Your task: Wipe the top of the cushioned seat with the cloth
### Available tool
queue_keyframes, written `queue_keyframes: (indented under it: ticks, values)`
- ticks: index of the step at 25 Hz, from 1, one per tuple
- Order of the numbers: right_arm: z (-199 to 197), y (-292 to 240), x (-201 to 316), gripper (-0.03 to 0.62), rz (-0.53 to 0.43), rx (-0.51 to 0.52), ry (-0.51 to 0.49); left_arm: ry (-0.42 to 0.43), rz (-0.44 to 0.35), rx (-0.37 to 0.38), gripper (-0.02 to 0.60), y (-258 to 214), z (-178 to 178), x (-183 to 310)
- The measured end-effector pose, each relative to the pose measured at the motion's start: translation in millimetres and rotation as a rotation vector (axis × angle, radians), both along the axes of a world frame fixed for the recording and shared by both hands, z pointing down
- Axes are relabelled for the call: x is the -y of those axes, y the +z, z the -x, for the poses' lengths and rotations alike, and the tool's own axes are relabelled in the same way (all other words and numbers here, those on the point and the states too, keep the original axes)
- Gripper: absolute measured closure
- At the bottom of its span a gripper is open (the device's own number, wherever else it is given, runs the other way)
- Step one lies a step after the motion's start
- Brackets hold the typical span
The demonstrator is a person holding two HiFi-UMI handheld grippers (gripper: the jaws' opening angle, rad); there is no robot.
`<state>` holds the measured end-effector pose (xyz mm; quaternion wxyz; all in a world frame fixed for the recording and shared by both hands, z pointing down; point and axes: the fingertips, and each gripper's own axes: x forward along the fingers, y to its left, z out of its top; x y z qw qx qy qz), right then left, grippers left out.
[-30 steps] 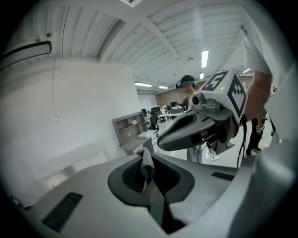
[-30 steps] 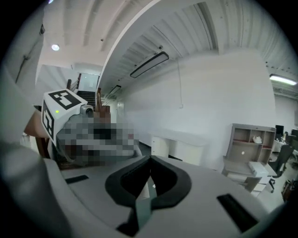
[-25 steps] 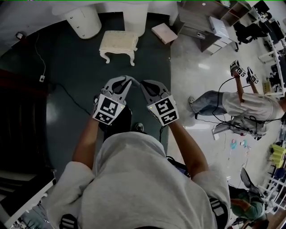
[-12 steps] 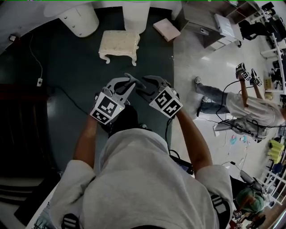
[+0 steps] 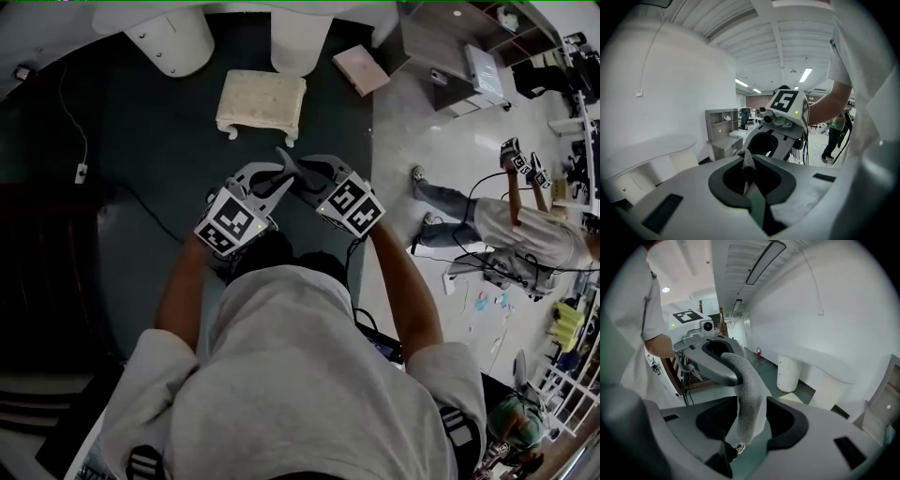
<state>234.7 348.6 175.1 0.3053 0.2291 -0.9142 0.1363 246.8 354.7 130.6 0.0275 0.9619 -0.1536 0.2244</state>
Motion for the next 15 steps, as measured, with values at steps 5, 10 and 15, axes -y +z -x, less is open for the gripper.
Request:
queue_keyframes:
  ticks: [5, 10, 15]
  values:
    - [13.5, 4.6, 33.3, 0.55, -0.032, -0.042, 0.003, -0.027, 0.024, -0.017, 0.563, 4.8, 17.7, 25.8]
    - [12.9, 17.0, 58.5, 0.568, -0.045, -0.088, -0.005, -0.165, 0.101, -0.037, 0.561, 25.0, 31.8, 57.3]
    - [-9.8, 40.0, 116.6, 0.569, -0.025, -0.112, 0.026, -0.329, 0.151, -0.036, 0.561, 51.4, 34.5, 109.9]
